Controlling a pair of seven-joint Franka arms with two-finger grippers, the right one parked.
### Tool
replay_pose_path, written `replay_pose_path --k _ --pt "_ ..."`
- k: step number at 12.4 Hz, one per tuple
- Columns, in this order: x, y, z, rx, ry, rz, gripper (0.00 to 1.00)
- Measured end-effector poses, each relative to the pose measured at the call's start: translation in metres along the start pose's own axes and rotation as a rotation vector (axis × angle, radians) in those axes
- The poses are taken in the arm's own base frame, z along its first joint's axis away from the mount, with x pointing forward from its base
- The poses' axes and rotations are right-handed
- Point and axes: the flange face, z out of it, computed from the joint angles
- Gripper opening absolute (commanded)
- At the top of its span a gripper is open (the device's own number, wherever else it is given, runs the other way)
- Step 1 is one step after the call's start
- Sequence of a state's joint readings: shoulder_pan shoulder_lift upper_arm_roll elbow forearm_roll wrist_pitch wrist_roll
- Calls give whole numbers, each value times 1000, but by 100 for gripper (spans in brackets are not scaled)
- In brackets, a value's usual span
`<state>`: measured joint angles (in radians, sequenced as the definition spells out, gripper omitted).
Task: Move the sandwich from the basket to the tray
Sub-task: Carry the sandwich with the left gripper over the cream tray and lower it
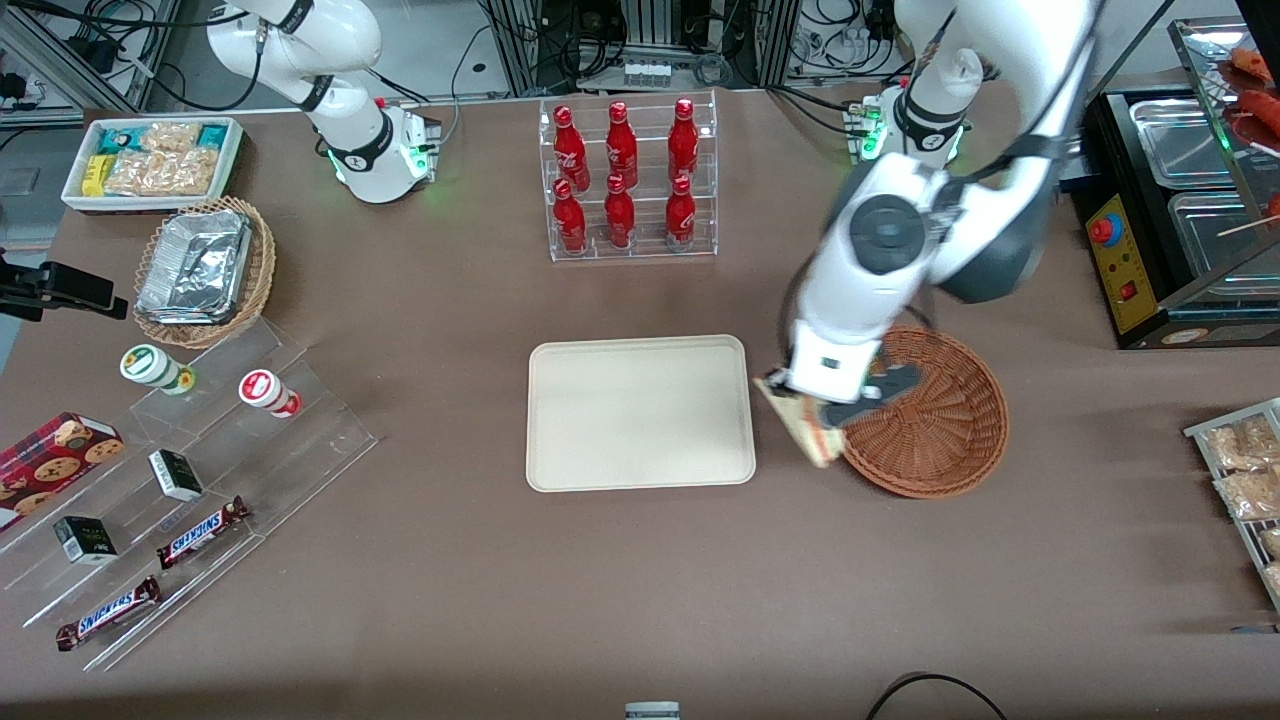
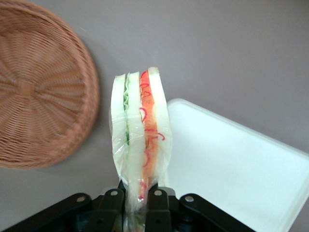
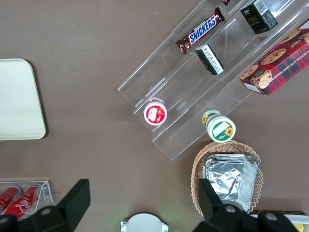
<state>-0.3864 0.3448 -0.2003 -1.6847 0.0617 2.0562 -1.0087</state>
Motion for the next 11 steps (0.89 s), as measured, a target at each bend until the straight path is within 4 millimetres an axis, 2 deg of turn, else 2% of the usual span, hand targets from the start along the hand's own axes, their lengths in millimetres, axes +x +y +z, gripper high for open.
replay_pose_path --k 2,4,7,9,11 --pt "-27 37 32 -19 6 81 0" --pt "-53 69 76 -27 14 154 0" --pt "-95 101 135 -27 40 273 0" --pt "-112 109 151 -7 54 324 0" --pt "-110 111 150 -28 71 340 0"
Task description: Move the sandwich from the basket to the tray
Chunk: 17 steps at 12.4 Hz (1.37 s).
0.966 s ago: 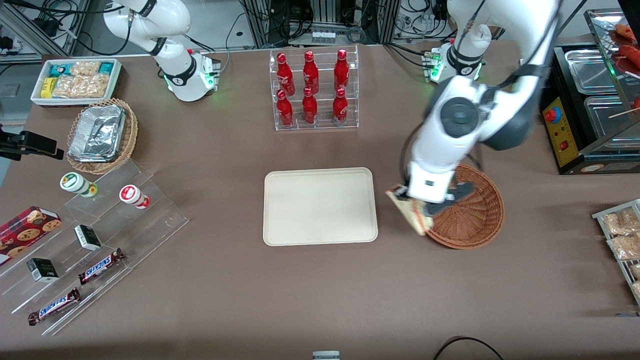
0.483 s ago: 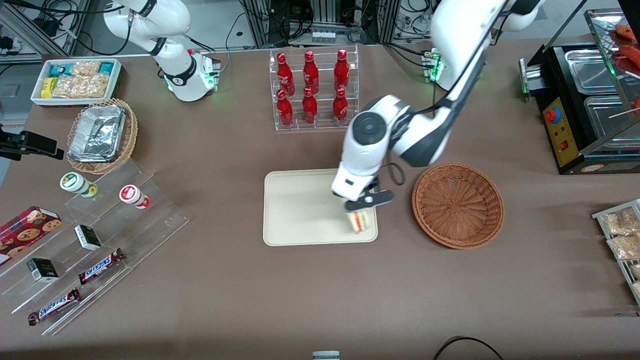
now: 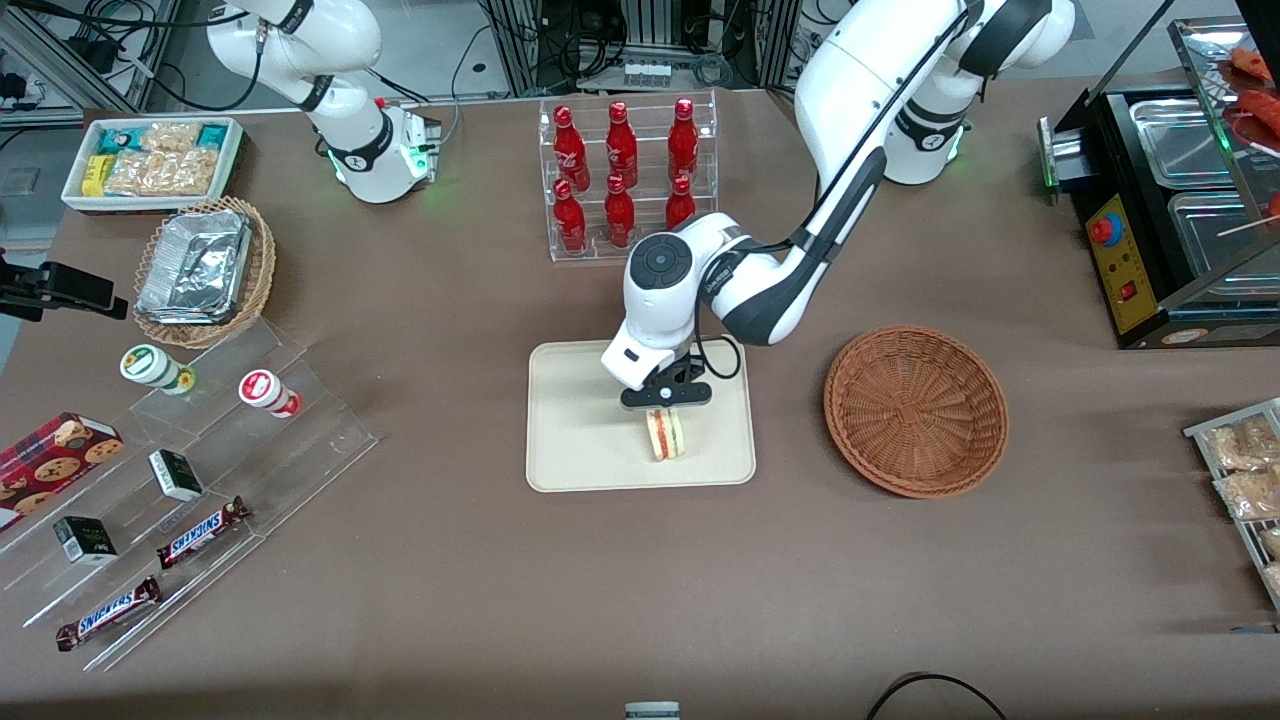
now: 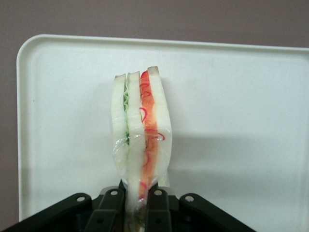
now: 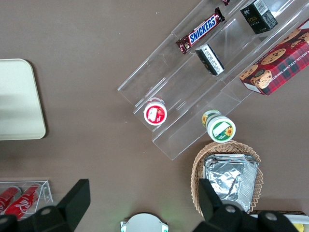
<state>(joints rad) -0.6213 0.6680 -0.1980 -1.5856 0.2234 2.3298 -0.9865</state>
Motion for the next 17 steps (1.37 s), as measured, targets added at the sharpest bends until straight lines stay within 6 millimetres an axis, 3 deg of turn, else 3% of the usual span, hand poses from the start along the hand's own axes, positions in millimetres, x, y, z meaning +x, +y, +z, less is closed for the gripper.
replay_pose_path --k 4,5,6,7,11,13,15,17 --pt "-20 18 10 -19 5 72 0" --pt "-25 19 18 -12 -3 80 22" --pt "-29 21 24 -7 -9 86 94" --pt "-31 22 27 -6 -11 90 100" --pt "-25 22 21 -13 1 83 100" --pt "-16 23 2 -14 15 45 100" --pt "-1 15 -42 15 29 -33 100" --pt "22 -9 -96 39 50 -90 100"
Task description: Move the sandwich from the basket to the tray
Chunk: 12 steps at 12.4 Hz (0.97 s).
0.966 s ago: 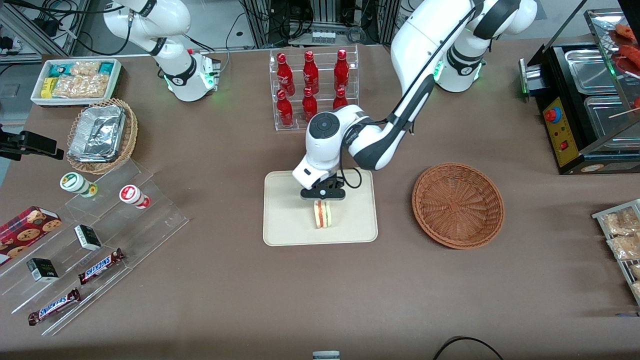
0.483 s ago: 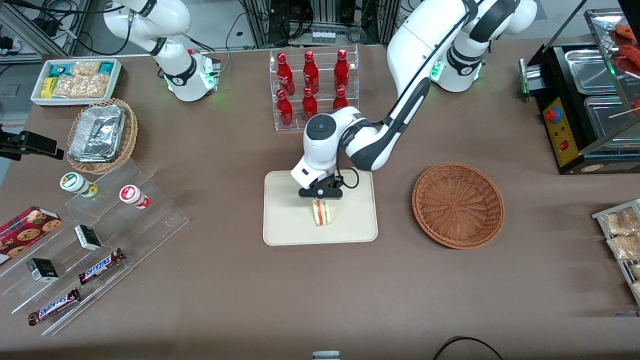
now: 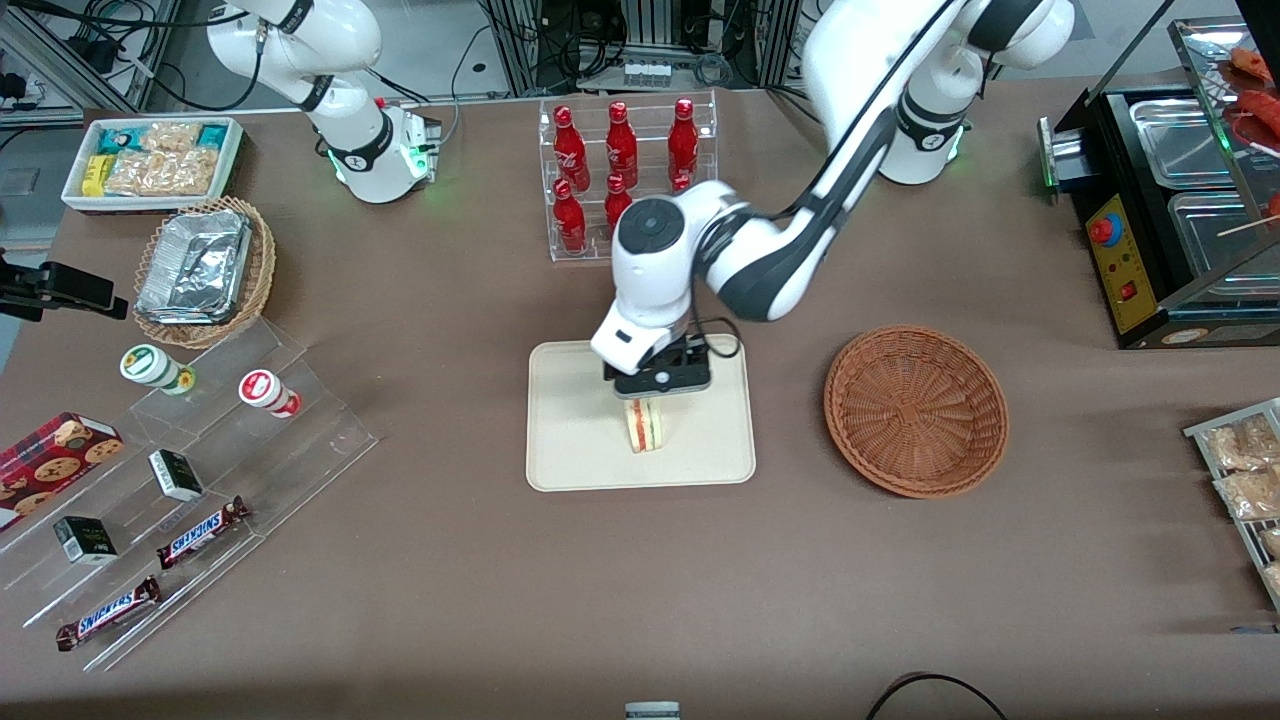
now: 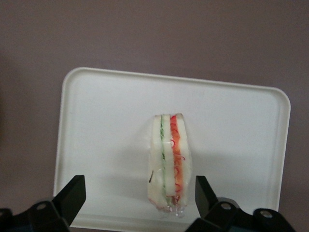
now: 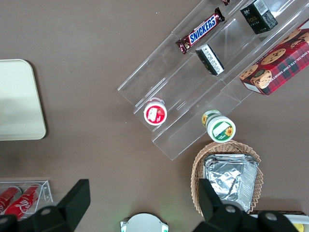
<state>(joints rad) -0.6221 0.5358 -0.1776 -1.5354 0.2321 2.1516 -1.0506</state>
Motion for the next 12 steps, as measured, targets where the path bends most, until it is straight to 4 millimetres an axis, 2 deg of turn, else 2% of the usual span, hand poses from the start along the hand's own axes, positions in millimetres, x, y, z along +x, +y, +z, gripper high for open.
replay_pose_path --k 2,4,8,12 --pt "34 -35 -46 14 24 -69 100" --pt "68 -79 -83 37 38 -141 100" --pt "101 -158 -141 76 -30 -112 100" --pt "133 -262 -192 76 -103 -13 100"
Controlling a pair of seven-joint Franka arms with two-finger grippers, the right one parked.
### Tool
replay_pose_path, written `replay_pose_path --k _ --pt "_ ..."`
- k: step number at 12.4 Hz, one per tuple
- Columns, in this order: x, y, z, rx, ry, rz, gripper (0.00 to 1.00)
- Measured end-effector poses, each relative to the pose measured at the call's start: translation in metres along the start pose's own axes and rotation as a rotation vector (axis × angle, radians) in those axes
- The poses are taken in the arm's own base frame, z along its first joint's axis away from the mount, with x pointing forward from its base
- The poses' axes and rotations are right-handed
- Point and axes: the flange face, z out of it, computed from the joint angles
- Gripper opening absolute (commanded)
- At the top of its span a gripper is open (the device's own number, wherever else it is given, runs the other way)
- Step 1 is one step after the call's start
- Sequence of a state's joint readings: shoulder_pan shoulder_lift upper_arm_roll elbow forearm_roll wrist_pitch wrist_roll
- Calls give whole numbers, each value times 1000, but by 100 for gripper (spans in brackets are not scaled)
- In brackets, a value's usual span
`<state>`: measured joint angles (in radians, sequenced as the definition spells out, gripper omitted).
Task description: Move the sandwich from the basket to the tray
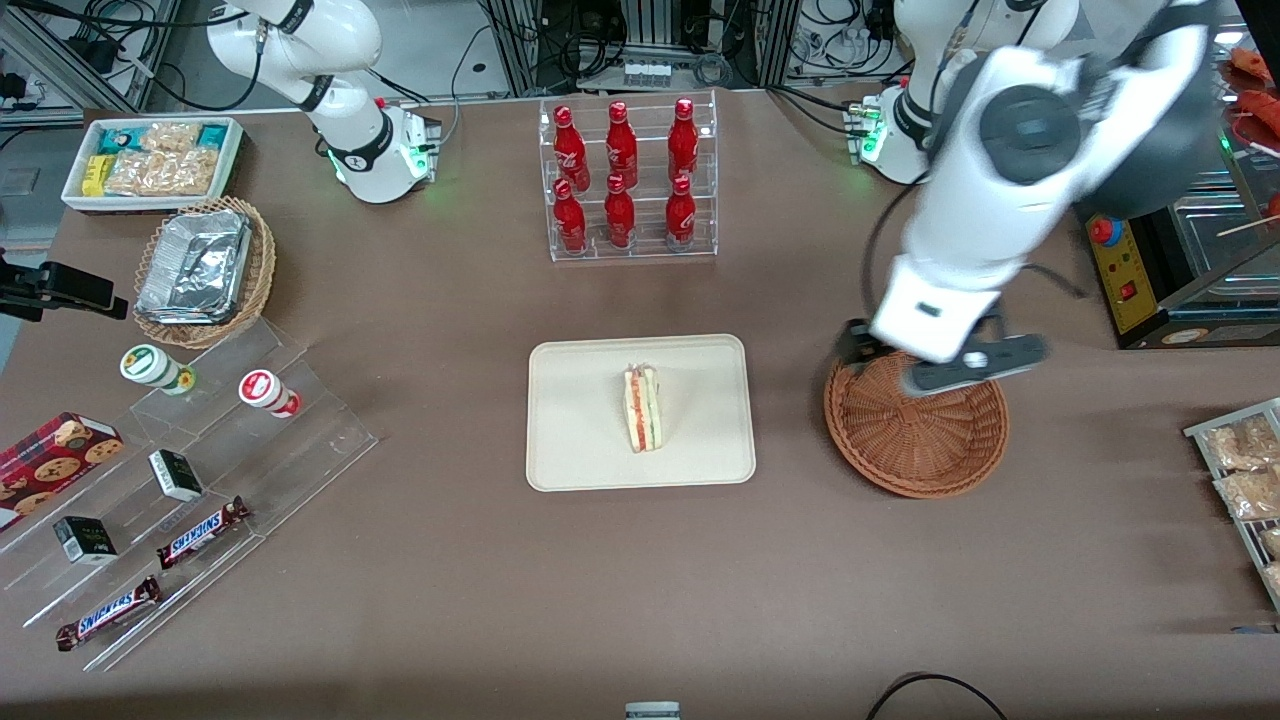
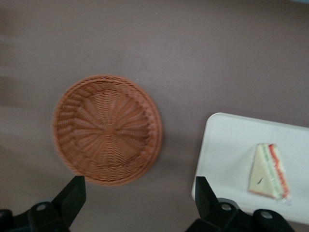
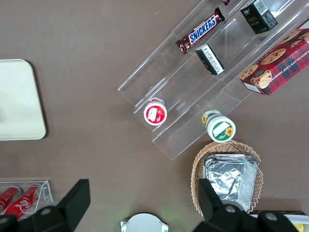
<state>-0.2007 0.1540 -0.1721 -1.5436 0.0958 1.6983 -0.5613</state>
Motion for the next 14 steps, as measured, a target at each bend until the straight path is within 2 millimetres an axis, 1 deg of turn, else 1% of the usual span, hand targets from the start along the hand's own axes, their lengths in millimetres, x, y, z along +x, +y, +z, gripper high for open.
replay_pose_path --k 2,3,5,7,8,9,11,14 --pt "8 -54 -16 -10 -28 68 100" --pt "9 -79 -22 -14 -40 108 100" --pt "8 -120 -29 -17 -47 167 100" --pt "8 -155 -33 -26 -43 205 100" --pt "8 -166 -36 -33 -40 207 100" --pt "9 -171 -38 -49 -36 205 100" --pt "9 -169 -42 -66 -28 207 100" --pt "11 -176 -50 -69 -13 200 100"
